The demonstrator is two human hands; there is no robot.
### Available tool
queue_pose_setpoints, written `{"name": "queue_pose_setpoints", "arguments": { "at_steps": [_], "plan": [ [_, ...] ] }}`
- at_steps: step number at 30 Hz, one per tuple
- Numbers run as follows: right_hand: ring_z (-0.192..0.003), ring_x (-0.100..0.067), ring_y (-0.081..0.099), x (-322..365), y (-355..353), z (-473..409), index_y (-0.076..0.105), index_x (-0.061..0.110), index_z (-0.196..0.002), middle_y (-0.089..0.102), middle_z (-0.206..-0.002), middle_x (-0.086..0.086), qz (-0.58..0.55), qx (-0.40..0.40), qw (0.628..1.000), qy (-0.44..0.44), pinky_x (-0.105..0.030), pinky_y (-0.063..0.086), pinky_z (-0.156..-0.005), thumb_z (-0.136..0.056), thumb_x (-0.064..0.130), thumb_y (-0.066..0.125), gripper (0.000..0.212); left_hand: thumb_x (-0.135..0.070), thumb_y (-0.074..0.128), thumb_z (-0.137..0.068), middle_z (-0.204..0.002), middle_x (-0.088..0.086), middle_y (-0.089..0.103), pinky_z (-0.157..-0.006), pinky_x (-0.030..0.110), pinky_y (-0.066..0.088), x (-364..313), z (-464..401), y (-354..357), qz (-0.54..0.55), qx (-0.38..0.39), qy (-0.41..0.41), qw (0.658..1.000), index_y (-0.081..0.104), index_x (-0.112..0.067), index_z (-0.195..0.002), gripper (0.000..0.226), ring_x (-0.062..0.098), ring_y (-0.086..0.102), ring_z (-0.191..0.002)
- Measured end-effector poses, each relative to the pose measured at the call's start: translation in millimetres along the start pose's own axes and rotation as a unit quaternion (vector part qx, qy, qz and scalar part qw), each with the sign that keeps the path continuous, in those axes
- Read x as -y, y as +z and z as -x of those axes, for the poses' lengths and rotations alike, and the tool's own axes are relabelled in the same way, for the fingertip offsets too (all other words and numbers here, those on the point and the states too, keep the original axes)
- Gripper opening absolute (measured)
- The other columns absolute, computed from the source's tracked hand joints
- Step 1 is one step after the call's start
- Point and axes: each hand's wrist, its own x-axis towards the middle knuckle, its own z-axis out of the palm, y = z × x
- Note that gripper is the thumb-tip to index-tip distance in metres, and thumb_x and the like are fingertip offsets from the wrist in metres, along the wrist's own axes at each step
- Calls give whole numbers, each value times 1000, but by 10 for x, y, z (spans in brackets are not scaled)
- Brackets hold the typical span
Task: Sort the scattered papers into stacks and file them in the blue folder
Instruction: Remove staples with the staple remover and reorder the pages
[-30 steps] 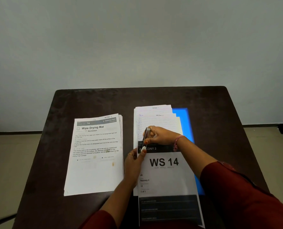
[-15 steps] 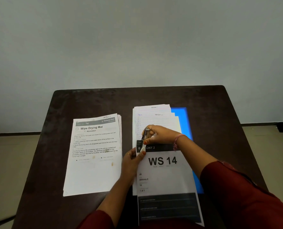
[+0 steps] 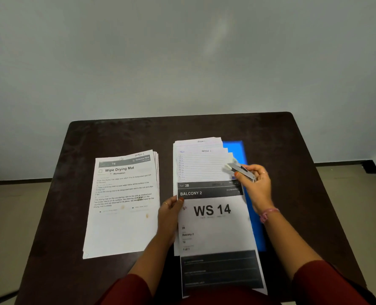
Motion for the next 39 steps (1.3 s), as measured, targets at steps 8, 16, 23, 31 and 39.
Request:
{"name": "queue_pose_setpoints", "arguments": {
  "at_steps": [8, 16, 23, 31, 39],
  "plan": [
    [-87, -21, 64, -494, -621, 249, 60, 19, -96, 62, -110, -13, 36, -235, 971, 21, -17, 54, -69, -78, 5, 75, 27, -18, 48, -99, -96, 13, 73, -68, 35, 59, 19, -29, -2, -13, -6, -1, 1000, 64, -6, -106, 21, 31, 70, -86],
    [-107, -27, 54, -576, -759, 363, 63, 2, -103, 52, -120, -15, 168, -272, 947, 18, -25, 39, -86, -84, 5, 69, 20, -14, 46, -99, -101, 21, 71, -70, 33, 54, 44, -35, 17, -35, -18, 13, 999, 61, 1, -107, 22, 28, 66, -81],
    [-112, -38, 51, -679, -807, 297, 65, 6, -91, 52, -118, -19, 234, -252, 939, 28, -40, 41, -96, -81, 3, 69, 11, -16, 44, -101, -102, 20, 69, -67, 28, 51, 33, -6, 50, -48, -31, 32, 998, 56, -1, -110, 21, 24, 63, -82],
    [-124, -32, 38, -532, -696, 383, 65, 12, -95, 45, -130, -13, 266, -254, 929, 29, -44, 36, -103, -82, 3, 68, 16, -20, 43, -102, -101, 13, 69, -74, 34, 54, -16, 50, 81, -58, -37, 44, 997, 55, -16, -101, 12, 27, 65, -87],
    [-98, -20, 63, -436, -282, 641, 54, 14, -123, 61, -115, -6, 124, -19, 992, -2, -29, 54, -82, -84, 21, 72, 43, -17, 43, -102, -103, 16, 69, -75, 34, 53, -193, 122, 57, -25, -38, 51, 998, 56, -14, -100, 13, 23, 65, -84]
  ]
}}
